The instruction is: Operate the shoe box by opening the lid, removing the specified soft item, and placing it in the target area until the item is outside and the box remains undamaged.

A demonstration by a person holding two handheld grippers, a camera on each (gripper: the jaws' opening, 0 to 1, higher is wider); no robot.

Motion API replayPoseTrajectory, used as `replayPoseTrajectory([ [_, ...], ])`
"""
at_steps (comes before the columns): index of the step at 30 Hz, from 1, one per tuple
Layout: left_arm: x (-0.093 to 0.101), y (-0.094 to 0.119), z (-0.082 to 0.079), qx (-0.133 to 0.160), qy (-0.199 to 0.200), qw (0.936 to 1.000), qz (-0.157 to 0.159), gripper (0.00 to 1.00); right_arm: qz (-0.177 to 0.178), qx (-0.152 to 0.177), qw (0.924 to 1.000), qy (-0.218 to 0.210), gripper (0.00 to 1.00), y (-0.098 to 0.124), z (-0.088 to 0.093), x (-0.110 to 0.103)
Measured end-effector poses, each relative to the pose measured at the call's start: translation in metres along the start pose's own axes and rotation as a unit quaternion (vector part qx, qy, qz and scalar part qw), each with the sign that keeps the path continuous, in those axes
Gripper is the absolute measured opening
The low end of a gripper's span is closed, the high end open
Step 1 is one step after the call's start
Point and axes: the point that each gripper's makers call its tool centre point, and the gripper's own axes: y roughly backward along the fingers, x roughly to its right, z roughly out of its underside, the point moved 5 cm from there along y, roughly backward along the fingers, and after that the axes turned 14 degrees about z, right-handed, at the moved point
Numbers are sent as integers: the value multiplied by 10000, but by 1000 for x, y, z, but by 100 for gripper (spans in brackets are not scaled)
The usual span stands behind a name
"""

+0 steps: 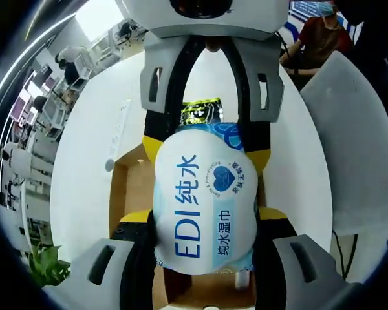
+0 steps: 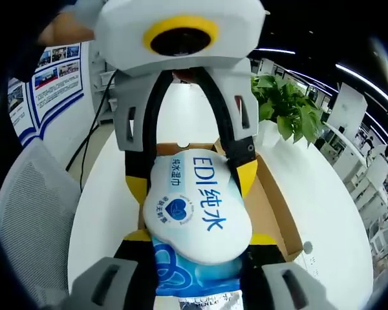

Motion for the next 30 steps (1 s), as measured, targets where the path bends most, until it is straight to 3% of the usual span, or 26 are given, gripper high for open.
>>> replayPoseTrajectory([
  [30,-16,-35,-79,138,-267,9995,31,60,192,-88,9997,-128,46,51,61,34],
])
